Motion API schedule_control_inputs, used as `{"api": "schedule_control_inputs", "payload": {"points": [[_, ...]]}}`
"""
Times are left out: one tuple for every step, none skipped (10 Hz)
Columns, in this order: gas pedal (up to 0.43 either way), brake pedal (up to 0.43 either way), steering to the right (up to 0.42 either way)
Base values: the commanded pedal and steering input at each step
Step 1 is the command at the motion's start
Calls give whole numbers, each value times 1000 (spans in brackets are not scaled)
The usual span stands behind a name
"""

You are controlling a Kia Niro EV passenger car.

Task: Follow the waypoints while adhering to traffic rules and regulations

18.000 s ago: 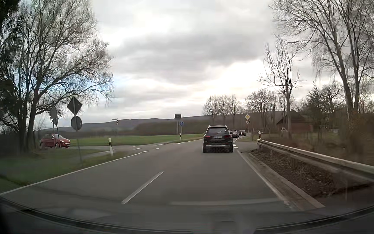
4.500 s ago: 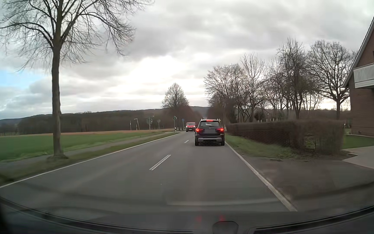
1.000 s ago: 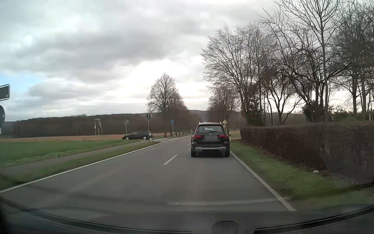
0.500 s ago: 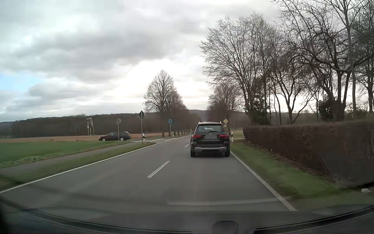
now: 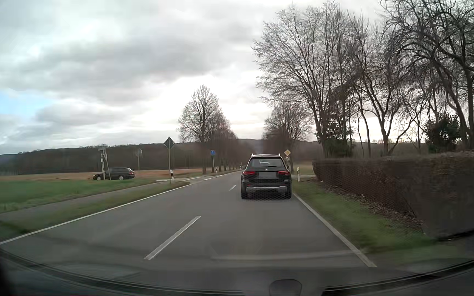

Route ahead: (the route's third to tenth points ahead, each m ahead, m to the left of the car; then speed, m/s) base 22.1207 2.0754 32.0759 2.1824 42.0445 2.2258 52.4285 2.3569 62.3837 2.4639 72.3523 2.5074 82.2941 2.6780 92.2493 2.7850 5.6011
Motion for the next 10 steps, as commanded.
{"api": "schedule_control_inputs", "payload": {"points": [[118,0,3],[130,0,3],[130,0,3],[130,0,3],[130,0,3],[130,0,3],[138,0,3],[150,0,2],[157,0,1],[157,0,2]]}}
